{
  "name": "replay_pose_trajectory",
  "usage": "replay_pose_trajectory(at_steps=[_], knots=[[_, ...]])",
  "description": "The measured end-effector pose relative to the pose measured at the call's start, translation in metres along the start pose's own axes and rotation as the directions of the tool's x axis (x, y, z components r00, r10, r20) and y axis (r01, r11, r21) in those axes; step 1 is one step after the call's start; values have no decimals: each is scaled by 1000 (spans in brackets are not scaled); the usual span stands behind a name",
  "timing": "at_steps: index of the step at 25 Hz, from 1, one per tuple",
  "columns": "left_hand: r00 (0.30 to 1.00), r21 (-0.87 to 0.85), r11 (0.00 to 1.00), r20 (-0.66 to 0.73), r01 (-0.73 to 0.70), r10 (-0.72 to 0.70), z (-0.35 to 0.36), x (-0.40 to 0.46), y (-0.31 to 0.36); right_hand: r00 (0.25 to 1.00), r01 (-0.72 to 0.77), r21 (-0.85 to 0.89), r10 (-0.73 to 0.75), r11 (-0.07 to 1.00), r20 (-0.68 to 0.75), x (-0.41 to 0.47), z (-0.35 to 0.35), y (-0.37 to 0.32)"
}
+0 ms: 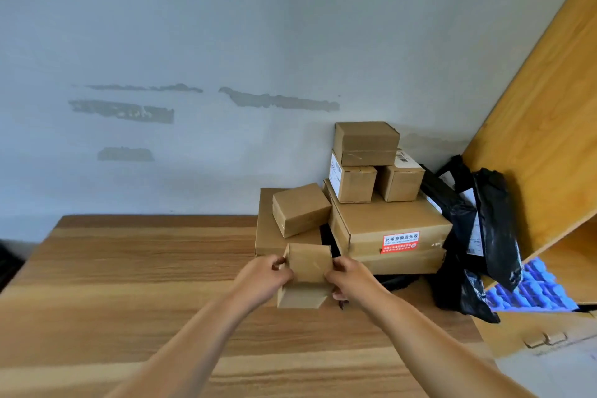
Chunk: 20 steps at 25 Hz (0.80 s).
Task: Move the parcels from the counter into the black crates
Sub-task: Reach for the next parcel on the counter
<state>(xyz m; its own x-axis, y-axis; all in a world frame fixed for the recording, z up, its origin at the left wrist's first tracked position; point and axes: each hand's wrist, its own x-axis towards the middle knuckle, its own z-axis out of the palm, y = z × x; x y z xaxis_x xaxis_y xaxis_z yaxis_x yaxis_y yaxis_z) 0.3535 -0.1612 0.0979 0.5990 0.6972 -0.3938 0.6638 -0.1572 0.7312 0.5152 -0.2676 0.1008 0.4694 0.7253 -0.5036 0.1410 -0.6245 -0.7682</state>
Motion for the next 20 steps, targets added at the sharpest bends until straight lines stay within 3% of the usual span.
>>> replay_pose_trajectory(at_steps=[5,10,15,20], knots=[[976,-74,995,-213,-64,47,-47,-19,39,972,236,2,-236,972,17,-19,-20,-69],[920,-188,959,-370,-213,132,-75,-36,67,922,388,20,-387,921,-23,-36,-39,-113],[821,-250,878,-522,-408,232,-88,-48,91,880,474,267,-464,839,-107,-53,-50,-139],[752,-231,816,-572,-530,326,-86,-55,108,816,575,429,-525,696,-243,-65,-53,-147]])
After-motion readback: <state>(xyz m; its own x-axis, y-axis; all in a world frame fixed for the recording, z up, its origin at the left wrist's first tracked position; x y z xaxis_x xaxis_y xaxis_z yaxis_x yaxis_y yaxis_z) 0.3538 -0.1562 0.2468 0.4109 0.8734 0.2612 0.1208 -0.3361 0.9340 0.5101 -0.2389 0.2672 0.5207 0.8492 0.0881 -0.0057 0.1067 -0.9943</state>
